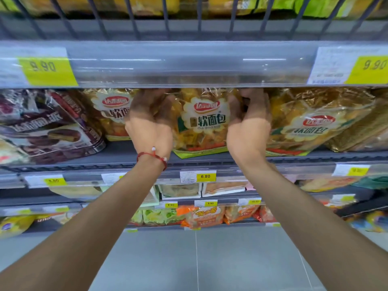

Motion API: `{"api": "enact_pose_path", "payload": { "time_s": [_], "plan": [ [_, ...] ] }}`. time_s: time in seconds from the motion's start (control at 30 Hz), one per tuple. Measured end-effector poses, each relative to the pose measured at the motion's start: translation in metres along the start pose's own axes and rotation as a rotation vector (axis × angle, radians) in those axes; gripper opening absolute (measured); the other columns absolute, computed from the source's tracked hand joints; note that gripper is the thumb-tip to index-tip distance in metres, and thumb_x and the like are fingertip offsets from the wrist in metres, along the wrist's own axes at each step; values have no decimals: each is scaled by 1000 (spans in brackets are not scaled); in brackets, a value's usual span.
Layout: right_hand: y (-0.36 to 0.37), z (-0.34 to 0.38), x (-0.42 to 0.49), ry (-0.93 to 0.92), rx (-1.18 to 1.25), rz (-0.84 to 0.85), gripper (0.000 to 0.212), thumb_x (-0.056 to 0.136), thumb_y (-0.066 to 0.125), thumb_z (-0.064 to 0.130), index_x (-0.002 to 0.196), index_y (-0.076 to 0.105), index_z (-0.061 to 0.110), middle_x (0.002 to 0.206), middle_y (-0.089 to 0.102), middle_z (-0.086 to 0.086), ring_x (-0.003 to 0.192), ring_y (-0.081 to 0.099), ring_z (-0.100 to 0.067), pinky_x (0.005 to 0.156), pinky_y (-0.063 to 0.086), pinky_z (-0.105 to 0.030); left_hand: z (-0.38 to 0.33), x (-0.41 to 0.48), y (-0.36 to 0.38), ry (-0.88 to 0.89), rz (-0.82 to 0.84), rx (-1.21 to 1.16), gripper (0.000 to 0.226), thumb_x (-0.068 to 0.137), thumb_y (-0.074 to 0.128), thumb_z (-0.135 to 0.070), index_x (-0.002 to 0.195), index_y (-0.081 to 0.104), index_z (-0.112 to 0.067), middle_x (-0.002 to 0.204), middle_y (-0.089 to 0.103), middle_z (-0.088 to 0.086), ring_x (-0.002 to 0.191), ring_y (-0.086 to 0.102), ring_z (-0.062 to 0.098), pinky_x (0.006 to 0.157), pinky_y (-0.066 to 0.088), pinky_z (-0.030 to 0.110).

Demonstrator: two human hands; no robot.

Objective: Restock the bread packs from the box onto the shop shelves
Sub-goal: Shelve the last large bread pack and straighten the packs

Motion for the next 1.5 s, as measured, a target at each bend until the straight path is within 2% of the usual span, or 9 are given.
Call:
{"api": "enact_pose_path", "payload": {
  "time_s": [0.27,0.47,0.6,0.8,0.97,1.13,1.27,1.4,1.5],
  "plan": [
    [-20,2,-9,-67,7,-127,13,102,60,22,99,70,13,97,71,-4,76,53,-9,64,33,-23,-1,7,-5,7,104,-111,18,89,67,-6,106,74,-6,103,72,12,86,66,-2,84,50,14],
    [-20,-9,-25,-21,43,-65,26,105,57,16,130,63,11,94,65,4,85,56,-3,75,42,-24,12,-9,-4,-57,161,-137,39,83,73,-16,119,60,-23,110,69,-6,102,66,12,93,54,41],
    [-5,-33,-37,97,40,-19,49,99,66,15,147,52,17,113,64,0,112,62,-21,97,54,-40,31,-23,9,-52,338,124,82,76,83,-29,146,39,-28,129,60,-10,111,61,7,96,50,17],
    [-2,-47,-38,215,50,-119,36,93,77,25,127,69,17,109,72,3,88,64,-5,88,60,-35,37,-17,10,22,254,166,76,74,84,-14,138,44,-21,119,66,-4,98,64,8,79,48,5],
    [-5,-51,-33,230,69,-136,24,90,80,19,114,76,17,89,70,14,82,69,-7,84,59,-29,51,-16,11,2,240,111,75,74,84,-15,136,44,-26,119,66,-2,106,66,16,87,58,38],
    [-14,-45,-36,122,20,-80,25,98,69,17,123,72,17,108,74,2,92,70,-11,86,61,-37,49,-24,10,-10,262,186,77,83,75,-13,147,35,-29,134,57,0,119,59,21,96,54,38],
    [-47,-34,-64,-2,40,-160,22,103,59,13,122,68,18,114,64,9,112,62,-18,95,55,-41,16,-53,5,84,179,316,78,87,62,-9,154,25,-21,155,27,8,141,30,15,108,19,2],
    [-73,-60,-69,100,138,-347,30,105,54,14,135,57,13,132,52,1,126,52,-19,104,48,-47,-14,-78,24,197,145,293,79,86,65,-19,155,25,-22,159,12,11,142,9,5,117,14,25],
    [-80,-81,-54,324,256,-495,43,109,46,25,150,43,15,152,38,-2,140,40,-13,115,38,-37,-13,-72,39,-51,-52,124,82,84,60,-25,156,22,-16,161,12,7,144,12,8,120,16,33]
  ]
}}
Point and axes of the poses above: each hand's wrist, its own x-axis towards the middle knuckle, its own y-axis out of the palm, z = x × y, the point moved 7 cm from there along x, towards the middle knuckle
